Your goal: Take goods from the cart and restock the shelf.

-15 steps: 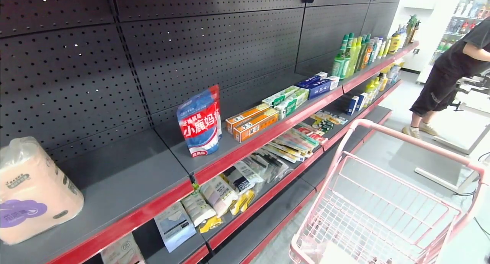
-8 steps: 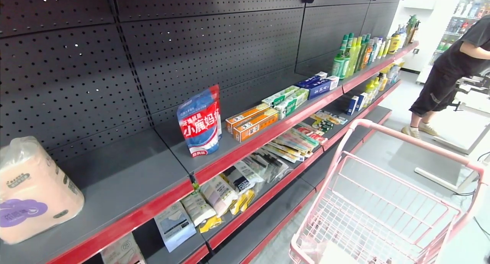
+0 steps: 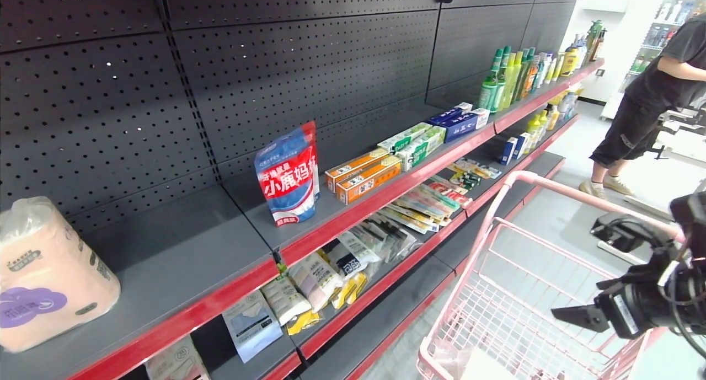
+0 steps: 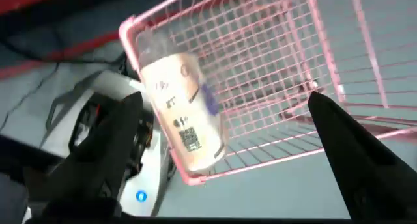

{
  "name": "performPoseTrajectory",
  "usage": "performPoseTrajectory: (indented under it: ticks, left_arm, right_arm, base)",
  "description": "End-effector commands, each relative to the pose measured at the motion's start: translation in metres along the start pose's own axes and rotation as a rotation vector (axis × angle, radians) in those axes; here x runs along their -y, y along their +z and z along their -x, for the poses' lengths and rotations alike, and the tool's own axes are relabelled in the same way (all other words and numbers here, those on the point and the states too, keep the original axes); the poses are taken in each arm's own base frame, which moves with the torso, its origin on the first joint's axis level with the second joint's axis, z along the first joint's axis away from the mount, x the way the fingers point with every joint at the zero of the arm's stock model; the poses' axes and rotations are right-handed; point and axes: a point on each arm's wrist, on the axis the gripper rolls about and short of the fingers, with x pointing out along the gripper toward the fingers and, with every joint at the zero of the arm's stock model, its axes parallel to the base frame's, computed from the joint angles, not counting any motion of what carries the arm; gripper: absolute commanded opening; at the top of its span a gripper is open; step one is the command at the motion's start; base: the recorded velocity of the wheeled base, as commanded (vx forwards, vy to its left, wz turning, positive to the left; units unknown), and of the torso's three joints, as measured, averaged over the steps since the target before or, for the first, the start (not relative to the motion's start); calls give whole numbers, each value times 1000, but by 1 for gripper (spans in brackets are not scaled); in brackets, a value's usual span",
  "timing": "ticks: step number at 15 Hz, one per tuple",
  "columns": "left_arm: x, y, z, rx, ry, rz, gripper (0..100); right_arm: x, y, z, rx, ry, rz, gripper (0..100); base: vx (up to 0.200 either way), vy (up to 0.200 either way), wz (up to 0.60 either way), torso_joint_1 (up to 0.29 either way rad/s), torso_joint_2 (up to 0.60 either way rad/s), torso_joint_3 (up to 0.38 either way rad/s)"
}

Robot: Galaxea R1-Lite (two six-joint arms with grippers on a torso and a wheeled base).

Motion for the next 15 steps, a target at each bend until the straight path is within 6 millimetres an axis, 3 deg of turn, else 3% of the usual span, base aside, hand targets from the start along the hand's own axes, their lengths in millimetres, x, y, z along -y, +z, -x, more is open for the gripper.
performPoseTrajectory:
  ticks: [1, 5, 11, 15]
  left_arm:
    - [0, 0, 0, 2, 1, 0, 100]
    - [0, 0, 0, 2, 1, 0, 100]
    - [0, 0, 0, 2, 1, 0, 100]
    - [0, 0, 0, 2, 1, 0, 100]
  right_arm:
    - [-2, -7, -58, -220, 122, 64, 100]
    - [-15, -11, -76, -291, 170, 107, 100]
    - [-24, -20, -77, -334, 166, 132, 100]
    - [-25, -20, -77, -339, 158, 141, 100]
  base:
    - [0, 0, 0, 0, 0, 0]
    - [0, 0, 0, 0, 0, 0]
    - [0, 0, 0, -11, 17, 15]
    - [0, 0, 0, -149, 329, 179]
